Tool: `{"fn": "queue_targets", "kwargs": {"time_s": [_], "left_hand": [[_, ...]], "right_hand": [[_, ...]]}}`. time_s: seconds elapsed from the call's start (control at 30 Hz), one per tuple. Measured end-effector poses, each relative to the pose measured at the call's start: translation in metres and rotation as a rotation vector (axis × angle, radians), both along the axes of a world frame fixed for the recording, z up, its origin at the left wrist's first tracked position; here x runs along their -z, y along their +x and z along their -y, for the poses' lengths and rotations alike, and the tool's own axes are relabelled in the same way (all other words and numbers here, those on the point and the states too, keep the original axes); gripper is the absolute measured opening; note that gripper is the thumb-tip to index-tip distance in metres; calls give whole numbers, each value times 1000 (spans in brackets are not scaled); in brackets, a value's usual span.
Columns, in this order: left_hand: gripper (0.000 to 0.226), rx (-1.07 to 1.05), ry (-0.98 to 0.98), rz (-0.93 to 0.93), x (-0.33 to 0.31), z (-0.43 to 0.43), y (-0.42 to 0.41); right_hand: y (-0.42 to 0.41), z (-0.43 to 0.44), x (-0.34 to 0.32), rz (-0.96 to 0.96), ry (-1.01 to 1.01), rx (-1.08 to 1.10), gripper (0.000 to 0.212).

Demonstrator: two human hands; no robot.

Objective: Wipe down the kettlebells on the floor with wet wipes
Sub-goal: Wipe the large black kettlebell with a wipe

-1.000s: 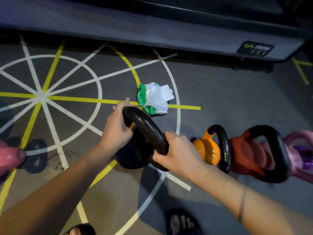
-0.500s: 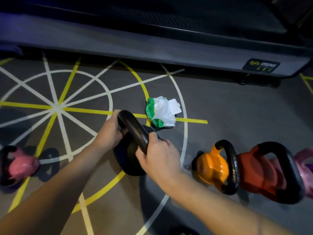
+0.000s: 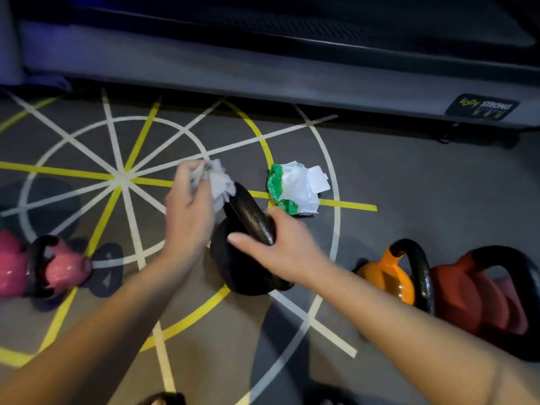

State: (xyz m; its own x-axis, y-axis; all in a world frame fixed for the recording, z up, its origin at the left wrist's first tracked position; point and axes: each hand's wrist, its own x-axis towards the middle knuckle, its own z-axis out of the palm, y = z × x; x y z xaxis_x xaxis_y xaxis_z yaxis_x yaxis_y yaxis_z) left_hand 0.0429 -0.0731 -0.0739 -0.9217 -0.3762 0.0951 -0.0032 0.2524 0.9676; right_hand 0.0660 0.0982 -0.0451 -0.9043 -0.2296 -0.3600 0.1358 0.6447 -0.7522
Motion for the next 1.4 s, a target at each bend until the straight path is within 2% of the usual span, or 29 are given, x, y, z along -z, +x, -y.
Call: {"fn": "queue_targets", "kwargs": {"time_s": [0.07, 0.13, 0.2, 0.27, 0.37, 0.47, 0.53, 0.67, 0.87, 1.07, 1.2, 1.4], "left_hand": [[28, 158, 41, 36, 2, -18, -14], [37, 253, -71, 15, 7, -28, -20], [30, 275, -149, 4, 9, -28, -22], [23, 335, -310, -33, 8, -22, -27], [36, 476, -639, -177, 11, -13, -39], [51, 511, -779, -351, 13, -15, -44], [59, 522, -757, -416, 15, -16, -44], [44, 512, -703, -466, 18, -24, -46], [35, 552, -645, -505, 17, -54, -52], [36, 666, -666, -592, 10, -106, -68], [33, 762, -576, -610, 8, -138, -74], [37, 786, -397, -557, 16, -184, -60]], "right_hand": [[5, 8, 6, -110, 98, -39, 41], [8, 12, 7, -170, 157, -85, 33], [7, 10, 6, -148, 162, -103, 33], [8, 6, 5, -125, 181, -95, 33], [8, 4, 10, -52, 53, -12, 30], [4, 2, 10, 103, -74, 31, 35], [3, -1, 8, 204, -153, 35, 31], [6, -8, 9, 286, -231, 127, 13], [11, -34, 5, 274, -204, 231, 8], [22, -65, -1, 295, -308, 387, 14], [26, -85, -1, 287, -322, 486, 12], [47, -110, -2, 211, -247, 630, 10]]}}
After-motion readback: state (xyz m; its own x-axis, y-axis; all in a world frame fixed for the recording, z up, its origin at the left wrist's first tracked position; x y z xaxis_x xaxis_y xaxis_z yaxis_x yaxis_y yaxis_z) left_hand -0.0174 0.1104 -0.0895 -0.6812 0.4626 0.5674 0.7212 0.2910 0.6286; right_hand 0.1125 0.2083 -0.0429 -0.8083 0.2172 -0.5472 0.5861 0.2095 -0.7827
